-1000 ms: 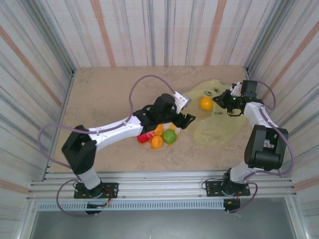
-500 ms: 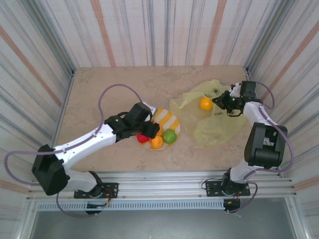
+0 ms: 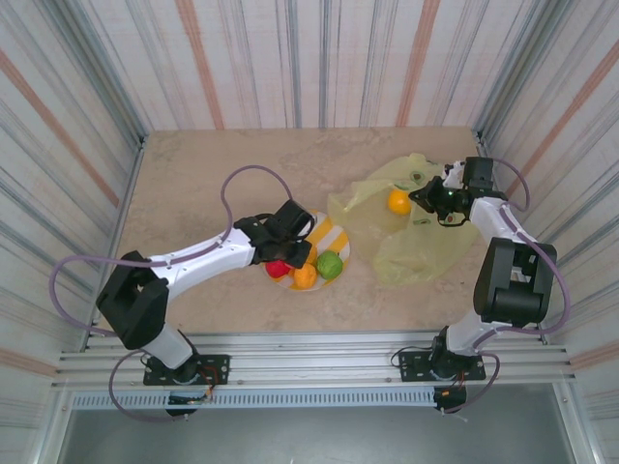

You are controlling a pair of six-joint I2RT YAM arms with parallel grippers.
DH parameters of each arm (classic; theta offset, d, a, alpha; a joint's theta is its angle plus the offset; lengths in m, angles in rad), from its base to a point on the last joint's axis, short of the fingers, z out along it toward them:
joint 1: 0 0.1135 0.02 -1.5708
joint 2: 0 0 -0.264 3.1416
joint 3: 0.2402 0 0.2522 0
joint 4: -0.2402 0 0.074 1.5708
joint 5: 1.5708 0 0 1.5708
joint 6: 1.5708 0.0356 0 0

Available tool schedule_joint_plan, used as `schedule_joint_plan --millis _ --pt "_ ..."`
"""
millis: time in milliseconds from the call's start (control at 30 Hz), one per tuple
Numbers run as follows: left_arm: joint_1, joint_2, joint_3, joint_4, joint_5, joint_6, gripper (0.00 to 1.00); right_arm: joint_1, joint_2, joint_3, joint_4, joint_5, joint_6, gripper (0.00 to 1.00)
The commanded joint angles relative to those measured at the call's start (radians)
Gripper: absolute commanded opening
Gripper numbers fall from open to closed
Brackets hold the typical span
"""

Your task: Place the fruits into the plastic bag

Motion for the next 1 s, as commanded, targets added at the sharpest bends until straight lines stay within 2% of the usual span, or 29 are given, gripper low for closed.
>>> schedule_joint_plan --millis 0,200,467,733,867,967 --pt "0.002 0.015 0.026 0.017 -0.025 0.019 0.38 0.008 0.014 0.013 -0.016 0.008 -0.030 0.00" --pt "0.002 0.021 0.029 0.030 -0.021 0.029 0.23 0.011 0.016 0.012 -0.014 0.007 -0.031 0.00" --pt "0.000 0.018 0.036 0.047 -0.011 0.034 0.15 0.014 0.022 0.005 -0.014 0.005 -0.033 0.00" --pt "-0.010 -0.008 0.060 0.044 -0.006 0.038 0.00 0.014 0.026 0.006 -0.014 0.002 -0.036 0.00" --pt "-0.049 -0.057 0.072 0.081 0.011 0.043 0.00 0.013 0.025 0.008 -0.019 -0.002 -0.039 0.00" --pt "-0.082 -0.082 0.069 0.171 0.066 0.063 0.00 0.011 0.027 0.012 -0.028 -0.004 -0.045 0.00"
